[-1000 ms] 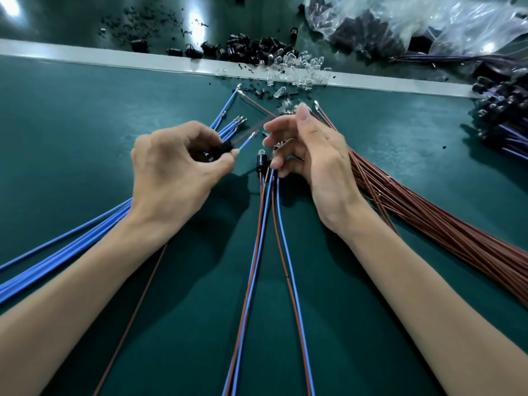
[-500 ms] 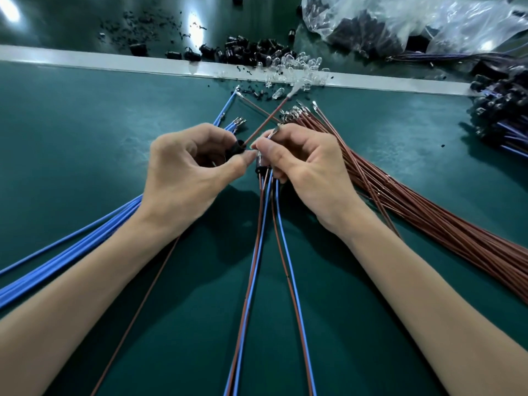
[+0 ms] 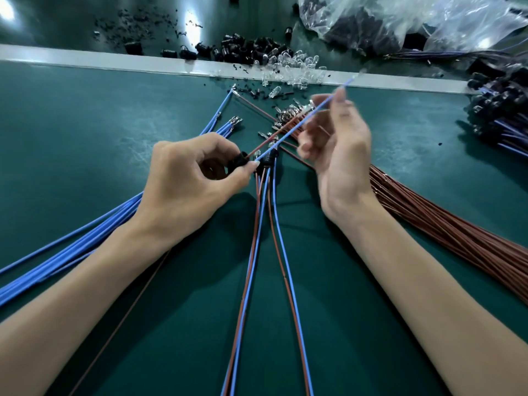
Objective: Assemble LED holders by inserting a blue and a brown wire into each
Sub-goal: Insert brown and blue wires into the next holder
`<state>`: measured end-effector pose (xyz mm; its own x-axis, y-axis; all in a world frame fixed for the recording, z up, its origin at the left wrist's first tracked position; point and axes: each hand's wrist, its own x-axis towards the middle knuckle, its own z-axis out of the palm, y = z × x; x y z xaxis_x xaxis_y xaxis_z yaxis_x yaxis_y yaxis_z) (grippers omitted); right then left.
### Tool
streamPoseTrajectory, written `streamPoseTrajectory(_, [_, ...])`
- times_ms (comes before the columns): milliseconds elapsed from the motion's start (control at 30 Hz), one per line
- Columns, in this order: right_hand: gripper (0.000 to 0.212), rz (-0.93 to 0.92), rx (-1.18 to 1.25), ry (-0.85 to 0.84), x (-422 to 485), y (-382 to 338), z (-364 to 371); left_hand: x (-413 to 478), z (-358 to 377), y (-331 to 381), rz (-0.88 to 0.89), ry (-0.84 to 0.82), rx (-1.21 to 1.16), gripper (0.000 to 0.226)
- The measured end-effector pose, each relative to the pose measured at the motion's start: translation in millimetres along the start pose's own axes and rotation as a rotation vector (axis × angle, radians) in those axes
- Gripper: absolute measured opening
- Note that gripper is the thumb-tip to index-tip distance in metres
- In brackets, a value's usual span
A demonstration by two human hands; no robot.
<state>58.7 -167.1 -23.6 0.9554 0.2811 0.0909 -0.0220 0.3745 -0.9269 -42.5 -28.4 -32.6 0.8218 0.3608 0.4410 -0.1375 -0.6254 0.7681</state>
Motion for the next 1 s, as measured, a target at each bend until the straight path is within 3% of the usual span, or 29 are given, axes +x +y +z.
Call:
streamPoseTrajectory(67, [0.016,0.004,-0.168,-0.27,-7,4,3,0,0,1,-0.001,0.017,-0.015,0.014])
streamPoseTrajectory(133, [0.017,-0.065,-0.327,-0.381,-11,8,7,1,0,2,0.008,0.018,-0.014,0.014])
streamPoseTrajectory(200, [0.022,-0.125,-0.368,-0.295,-11,9,7,0,0,2,0.029,0.017,0.02,0.015])
streamPoseTrajectory(367, [0.03,-0.136,-0.078,0.214,5,0,0,-3,1,0,0.143,0.054,0.281,0.017])
streamPoseTrajectory(433, [0.028,-0.109,-0.027,0.274,9,-2,-3,-3,2,0,0.153,0.067,0.302,0.017])
streamPoseTrajectory(467, [0.026,-0.092,-0.043,0.231,9,-2,-4,-3,2,1,0.157,0.07,0.294,0.017])
streamPoseTrajectory(633, [0.013,-0.118,-0.419,-0.315,-5,6,1,-2,1,2,0.14,0.086,0.236,0.018])
streamPoseTrajectory(700, [0.017,-0.134,-0.424,-0.297,-4,7,1,-1,1,2,0.122,0.079,0.24,0.02])
streamPoseTrajectory(867, [0.026,-0.018,-0.166,-0.009,5,4,-2,-3,2,2,0.073,0.051,0.254,0.024])
streamPoseTrajectory(1000, [0.014,-0.005,-0.244,-0.217,1,5,-2,-2,0,2,0.05,0.047,0.205,0.024])
